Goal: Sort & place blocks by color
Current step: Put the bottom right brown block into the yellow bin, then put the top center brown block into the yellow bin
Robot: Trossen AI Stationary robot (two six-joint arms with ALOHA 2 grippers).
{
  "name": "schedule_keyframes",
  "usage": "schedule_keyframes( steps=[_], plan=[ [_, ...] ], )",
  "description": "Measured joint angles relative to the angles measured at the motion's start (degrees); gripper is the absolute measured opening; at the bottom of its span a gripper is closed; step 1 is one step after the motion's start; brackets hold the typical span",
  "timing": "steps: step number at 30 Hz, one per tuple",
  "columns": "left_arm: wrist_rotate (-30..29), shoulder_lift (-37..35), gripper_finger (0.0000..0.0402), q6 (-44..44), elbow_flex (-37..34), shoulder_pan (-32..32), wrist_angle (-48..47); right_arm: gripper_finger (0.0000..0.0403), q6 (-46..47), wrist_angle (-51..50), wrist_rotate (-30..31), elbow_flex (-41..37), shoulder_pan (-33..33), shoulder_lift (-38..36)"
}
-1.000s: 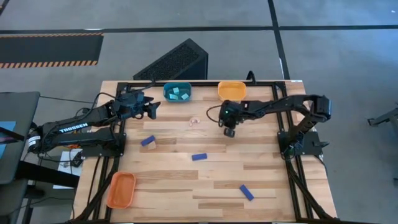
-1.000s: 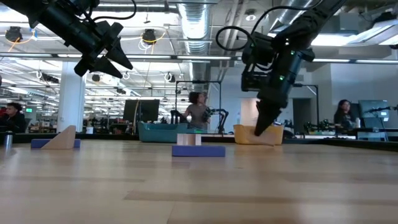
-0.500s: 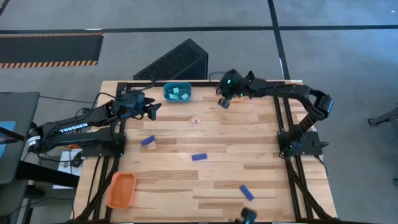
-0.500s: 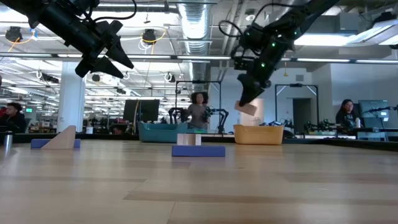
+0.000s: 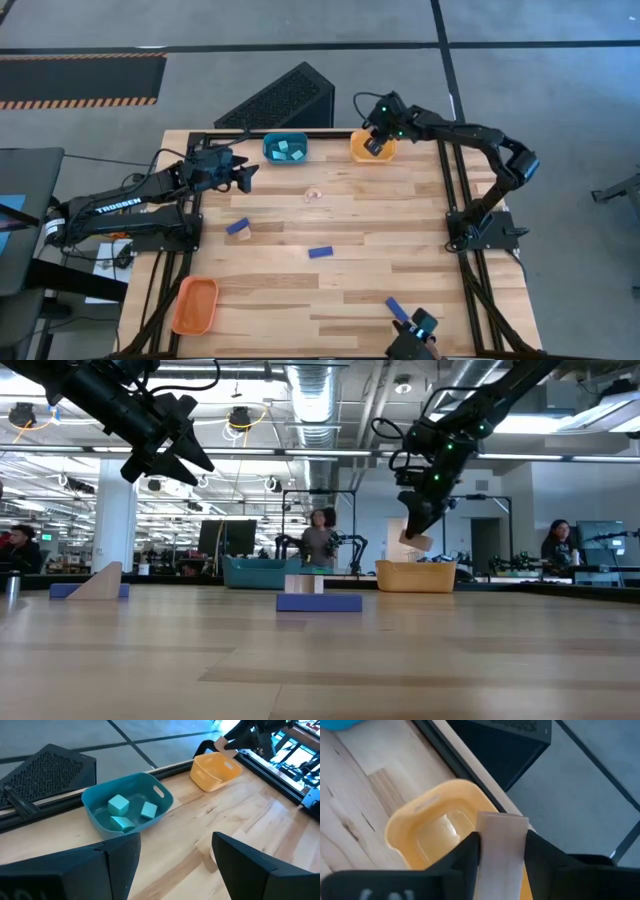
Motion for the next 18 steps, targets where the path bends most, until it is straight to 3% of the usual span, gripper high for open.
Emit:
schedule_keyframes(
  steps=[6,11,13,18],
  plan=[
    [0.0,0.0,0.0234,0.0,0.0,0.0,0.0,0.022,3.7,0.1,-0.1,0.0,0.6,0.0],
    [-0.1,0.0,0.0234,0.2,0.0,0.0,0.0,0.0232,7.2,3.2,-1.6,0.0,2.9,-2.2],
    [0.0,0.0,0.0234,0.2,0.0,0.0,0.0,0.023,9.7,6.9,-2.5,0.0,4.1,-4.2],
    [1.1,0.0,0.0234,1.5,1.4,0.0,0.0,0.0226,19.6,24.3,-12.8,0.0,4.9,-12.3]
  ],
)
